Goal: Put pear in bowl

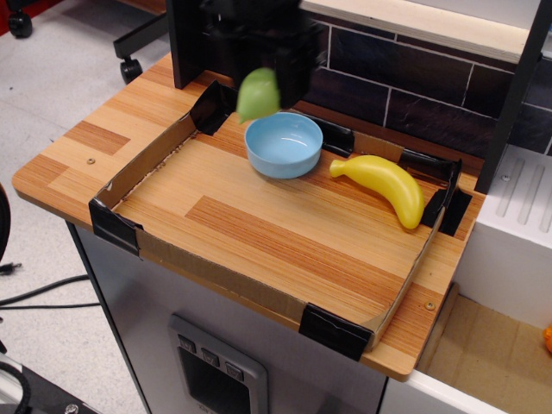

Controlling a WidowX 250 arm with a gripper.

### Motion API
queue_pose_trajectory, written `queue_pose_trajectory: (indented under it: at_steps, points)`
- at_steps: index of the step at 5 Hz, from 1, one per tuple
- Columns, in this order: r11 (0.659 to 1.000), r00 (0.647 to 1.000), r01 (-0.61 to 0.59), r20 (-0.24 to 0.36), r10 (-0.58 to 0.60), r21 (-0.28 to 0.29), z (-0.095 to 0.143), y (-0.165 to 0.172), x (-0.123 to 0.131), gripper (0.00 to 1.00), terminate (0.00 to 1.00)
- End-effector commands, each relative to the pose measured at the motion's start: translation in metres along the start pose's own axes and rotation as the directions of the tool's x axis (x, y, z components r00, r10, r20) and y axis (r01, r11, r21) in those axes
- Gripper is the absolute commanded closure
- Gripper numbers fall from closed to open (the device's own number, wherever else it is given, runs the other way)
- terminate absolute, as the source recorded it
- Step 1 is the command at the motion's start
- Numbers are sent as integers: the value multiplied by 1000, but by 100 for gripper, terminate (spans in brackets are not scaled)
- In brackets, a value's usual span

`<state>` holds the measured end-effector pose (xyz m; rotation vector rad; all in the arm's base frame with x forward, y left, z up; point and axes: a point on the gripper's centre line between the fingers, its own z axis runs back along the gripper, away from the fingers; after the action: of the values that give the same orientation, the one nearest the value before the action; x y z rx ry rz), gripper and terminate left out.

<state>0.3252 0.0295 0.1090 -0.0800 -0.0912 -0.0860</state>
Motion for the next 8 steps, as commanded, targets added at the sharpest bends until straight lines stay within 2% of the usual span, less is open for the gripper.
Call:
queue_pose_trajectory:
  at_steps: [1, 2, 3, 4, 5, 6, 7, 8]
  points:
    - [996, 981, -65, 188, 52, 64, -8, 24, 53, 100, 0]
    - [991, 977, -77, 205, 53, 108, -29, 37, 56, 100, 0]
    - [987, 986, -65, 161, 40, 149, -42, 44, 54, 100, 0]
    - [986, 986, -37, 165, 9, 165, -32, 39, 49, 0, 0]
    - [995, 989, -79, 130, 70, 64, -11, 34, 51, 0, 0]
    - [994, 984, -110, 140, 109, 2, 24, 28, 58, 0, 0]
    - [997, 987, -72, 146, 70, 8, 48, 23, 38, 0, 0]
    - [997, 987, -72, 146, 70, 8, 48, 23, 38, 0, 0]
